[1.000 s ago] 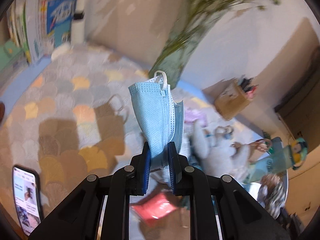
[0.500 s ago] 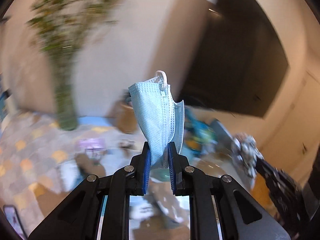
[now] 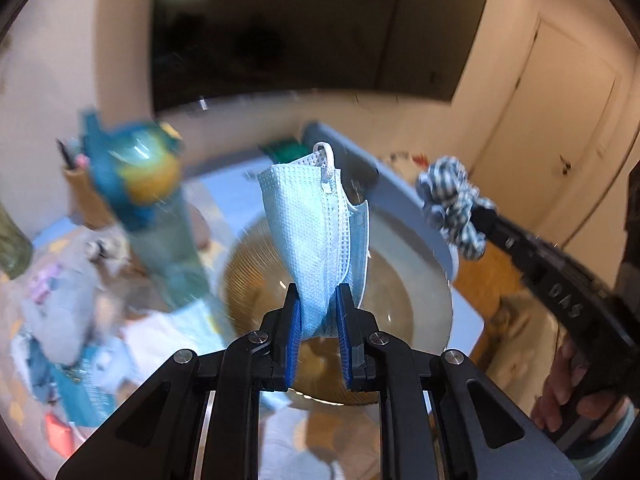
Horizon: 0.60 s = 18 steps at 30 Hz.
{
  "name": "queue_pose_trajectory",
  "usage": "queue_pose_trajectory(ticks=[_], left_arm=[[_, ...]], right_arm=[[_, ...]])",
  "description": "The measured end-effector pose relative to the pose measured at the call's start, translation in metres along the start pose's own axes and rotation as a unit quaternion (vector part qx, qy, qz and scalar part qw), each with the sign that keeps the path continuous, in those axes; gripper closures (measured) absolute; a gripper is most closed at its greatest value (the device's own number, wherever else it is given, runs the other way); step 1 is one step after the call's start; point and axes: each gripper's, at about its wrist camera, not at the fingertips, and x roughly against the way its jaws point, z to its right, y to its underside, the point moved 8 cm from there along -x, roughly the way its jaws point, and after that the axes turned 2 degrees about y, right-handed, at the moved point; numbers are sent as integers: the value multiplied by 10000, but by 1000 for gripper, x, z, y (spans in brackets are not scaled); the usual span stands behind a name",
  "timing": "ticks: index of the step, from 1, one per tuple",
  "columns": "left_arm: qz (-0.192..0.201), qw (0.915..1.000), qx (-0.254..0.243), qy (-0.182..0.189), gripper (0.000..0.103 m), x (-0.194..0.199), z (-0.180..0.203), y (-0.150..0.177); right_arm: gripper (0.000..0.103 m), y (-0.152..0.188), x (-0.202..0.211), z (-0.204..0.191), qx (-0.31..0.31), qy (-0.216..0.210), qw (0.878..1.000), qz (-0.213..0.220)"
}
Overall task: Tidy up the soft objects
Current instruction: 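Carry mask and scrunchie to the glass plate and open both tools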
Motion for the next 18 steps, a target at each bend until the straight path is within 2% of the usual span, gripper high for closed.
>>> queue_pose_trajectory(ticks=[2, 6, 11, 18], left_arm=[[-281, 9996, -16, -73, 89, -23, -1, 10], [-860, 9959, 261, 22, 89, -54, -8, 33], [-931, 9953, 266, -49, 89, -56, -5, 34], [-871, 9959, 231, -36, 88, -52, -6, 30]], right_arm=[[99, 9, -5, 12, -40, 81, 9999, -145], [99, 26, -17, 21, -74, 148, 9989, -432], [98, 37, -33, 21, -48, 136, 9978, -653], [98, 35, -44, 14, -83, 153, 9974, -705]])
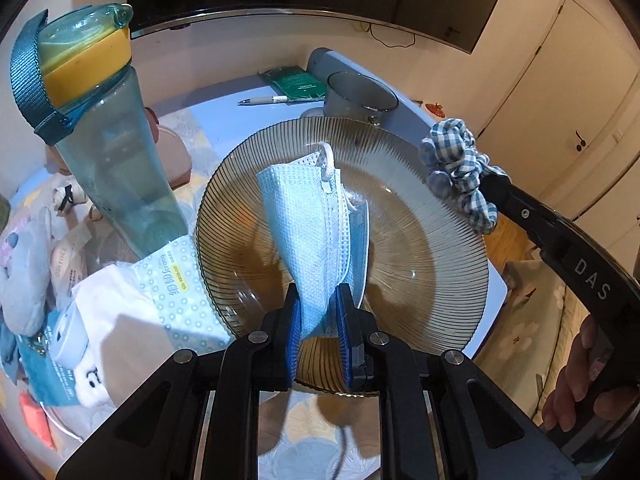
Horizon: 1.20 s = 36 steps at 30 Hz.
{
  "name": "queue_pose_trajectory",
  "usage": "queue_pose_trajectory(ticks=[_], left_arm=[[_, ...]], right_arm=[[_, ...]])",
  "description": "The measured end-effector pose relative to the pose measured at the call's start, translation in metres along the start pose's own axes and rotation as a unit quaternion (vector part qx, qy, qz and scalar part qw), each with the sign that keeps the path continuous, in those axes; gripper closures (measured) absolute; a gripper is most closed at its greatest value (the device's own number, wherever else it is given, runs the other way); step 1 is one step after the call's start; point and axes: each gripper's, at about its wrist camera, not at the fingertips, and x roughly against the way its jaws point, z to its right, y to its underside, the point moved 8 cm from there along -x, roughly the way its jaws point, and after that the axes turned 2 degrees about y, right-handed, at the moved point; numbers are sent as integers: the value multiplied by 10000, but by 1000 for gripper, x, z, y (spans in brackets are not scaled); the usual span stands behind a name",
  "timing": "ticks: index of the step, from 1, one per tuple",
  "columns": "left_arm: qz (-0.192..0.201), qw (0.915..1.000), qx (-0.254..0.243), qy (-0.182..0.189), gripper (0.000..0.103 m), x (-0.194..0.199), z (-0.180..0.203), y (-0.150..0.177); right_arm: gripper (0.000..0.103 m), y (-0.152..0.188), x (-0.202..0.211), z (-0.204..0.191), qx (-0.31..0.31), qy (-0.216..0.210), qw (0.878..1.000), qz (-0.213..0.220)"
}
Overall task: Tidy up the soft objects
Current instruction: 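Carry mask and scrunchie to the glass plate and open both tools, then move both open tools back over the pile on the table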
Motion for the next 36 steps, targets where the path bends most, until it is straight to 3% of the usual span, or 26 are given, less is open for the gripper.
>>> queue_pose_trajectory(ticks=[2, 4, 7, 8, 10, 16, 24, 31, 36], left_arm=[[-46, 9999, 94, 62, 85, 0, -1, 0], [-82, 9996, 244, 112, 71, 2, -5, 2], [-39, 9991, 397, 133, 60, 6, -12, 1], [-13, 9990, 421, 115, 50, 8, -14, 1], [118, 9986, 510, 48, 40, 14, -19, 0], [460, 9970, 607, 110, 39, 41, -33, -1], [816, 9946, 639, 14, 39, 80, -64, 1], [1265, 9868, 967, -310, 39, 131, -120, 6], [1659, 9753, 1296, -673, 39, 183, -180, 10]], right_arm=[[98, 1, -2, -2, -12, -25, 10000, -34], [95, 2, -3, -1, -84, 17, 9999, -59], [67, 4, -5, 5, -287, 134, 9994, -157], [58, 4, -4, 6, -341, 141, 9992, -125], [58, 3, 0, 6, -361, 167, 9992, -62], [58, 0, 7, -10, -200, 220, 9996, 35], [55, -6, 23, -62, 52, -11, 9997, 231], [51, -12, 40, -135, 467, -571, 9960, 508], [49, -14, 56, -209, 958, -1163, 9864, 650]])
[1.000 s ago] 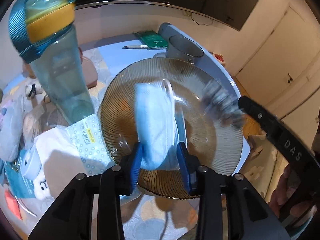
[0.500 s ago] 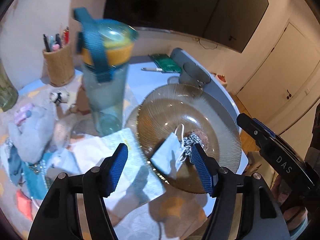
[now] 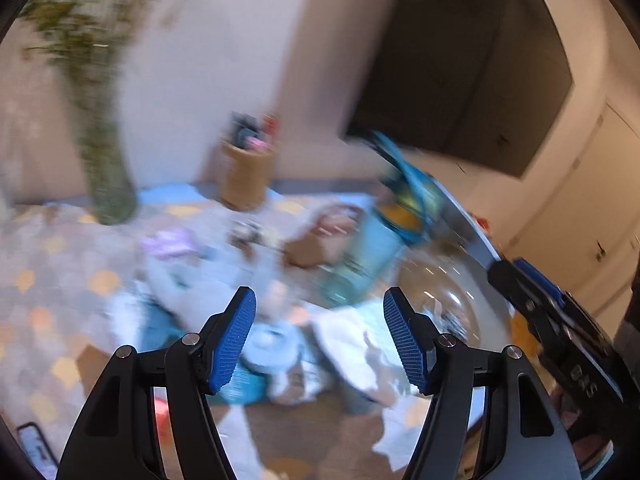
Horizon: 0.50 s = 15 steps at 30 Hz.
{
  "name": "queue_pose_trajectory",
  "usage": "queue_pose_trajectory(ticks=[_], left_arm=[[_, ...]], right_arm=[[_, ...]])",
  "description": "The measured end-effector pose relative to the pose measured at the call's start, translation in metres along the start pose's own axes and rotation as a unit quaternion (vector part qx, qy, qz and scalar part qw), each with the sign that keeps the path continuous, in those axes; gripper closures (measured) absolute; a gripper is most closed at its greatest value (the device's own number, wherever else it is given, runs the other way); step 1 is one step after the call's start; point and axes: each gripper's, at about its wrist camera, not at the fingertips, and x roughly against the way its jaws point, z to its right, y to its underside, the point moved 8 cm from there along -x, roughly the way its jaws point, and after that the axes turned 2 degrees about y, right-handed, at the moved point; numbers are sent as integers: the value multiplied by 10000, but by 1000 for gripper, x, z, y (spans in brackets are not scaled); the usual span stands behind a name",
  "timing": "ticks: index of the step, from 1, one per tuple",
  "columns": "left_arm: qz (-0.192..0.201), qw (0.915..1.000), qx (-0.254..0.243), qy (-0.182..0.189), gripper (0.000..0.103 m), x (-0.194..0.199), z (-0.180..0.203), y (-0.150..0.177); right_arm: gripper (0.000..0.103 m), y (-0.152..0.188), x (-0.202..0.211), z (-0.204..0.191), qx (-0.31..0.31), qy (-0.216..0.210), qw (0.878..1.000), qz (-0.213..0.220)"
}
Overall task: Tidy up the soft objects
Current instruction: 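Move both open tools back over the pile on the table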
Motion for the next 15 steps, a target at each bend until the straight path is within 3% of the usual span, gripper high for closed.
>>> queue_pose_trajectory(ticks=[4, 6, 10, 15], left_arm=[[217, 9983, 361, -396, 36, 18, -63, -8], [193, 9963, 581, -608, 36, 18, -98, -6], [13, 9915, 845, -994, 36, 5, -159, 6], [-384, 9891, 1028, -984, 36, -18, -196, 37]], right_arm=[[43, -5, -10, -57, 352, -430, 9984, 49], [38, -3, -16, -78, 422, -605, 9973, 3], [38, 10, -29, -114, 611, -849, 9943, -205], [37, 39, -53, -135, 730, -960, 9905, -662]])
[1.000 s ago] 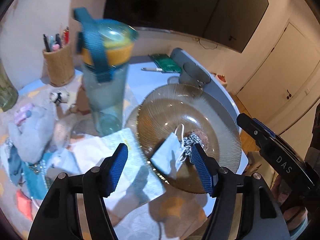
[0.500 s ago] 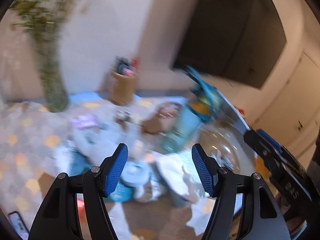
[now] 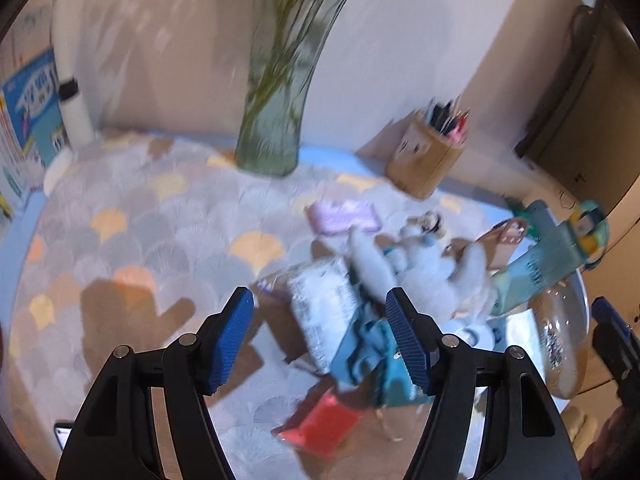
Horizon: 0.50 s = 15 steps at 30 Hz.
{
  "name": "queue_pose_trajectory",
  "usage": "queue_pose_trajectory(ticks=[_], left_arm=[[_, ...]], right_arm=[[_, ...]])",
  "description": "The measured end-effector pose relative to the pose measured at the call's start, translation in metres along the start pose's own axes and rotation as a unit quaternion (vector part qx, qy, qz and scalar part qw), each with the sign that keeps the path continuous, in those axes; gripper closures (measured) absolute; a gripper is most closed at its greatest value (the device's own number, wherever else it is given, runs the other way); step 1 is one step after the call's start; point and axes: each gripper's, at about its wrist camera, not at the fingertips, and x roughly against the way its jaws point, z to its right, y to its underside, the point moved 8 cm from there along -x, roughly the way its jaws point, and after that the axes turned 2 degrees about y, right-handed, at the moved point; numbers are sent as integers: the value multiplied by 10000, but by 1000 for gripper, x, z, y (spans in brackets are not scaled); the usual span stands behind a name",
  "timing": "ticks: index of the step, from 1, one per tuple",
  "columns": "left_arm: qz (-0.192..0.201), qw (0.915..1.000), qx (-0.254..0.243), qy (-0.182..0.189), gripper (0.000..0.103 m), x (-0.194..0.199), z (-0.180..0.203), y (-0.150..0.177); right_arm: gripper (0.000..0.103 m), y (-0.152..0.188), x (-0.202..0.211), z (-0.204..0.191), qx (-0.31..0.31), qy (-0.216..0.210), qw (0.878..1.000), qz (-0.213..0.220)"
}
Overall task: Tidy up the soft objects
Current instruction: 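Move both open tools back over the pile on the table, then grasp the white printed snack bag with left tool while right tool grasps grey plush bunny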
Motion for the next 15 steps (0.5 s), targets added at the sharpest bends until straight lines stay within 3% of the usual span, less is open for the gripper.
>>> queue_pose_trajectory(ticks=[6, 15], left_arm=[[-550, 9978, 273, 262, 36, -24, -9, 33], [-775, 9952, 564, 204, 29, -67, -5, 19]], right_arm=[[37, 35, -41, -16, 89, -289, 9973, -673], [37, 45, -116, -13, 409, -18, 9928, -1128]])
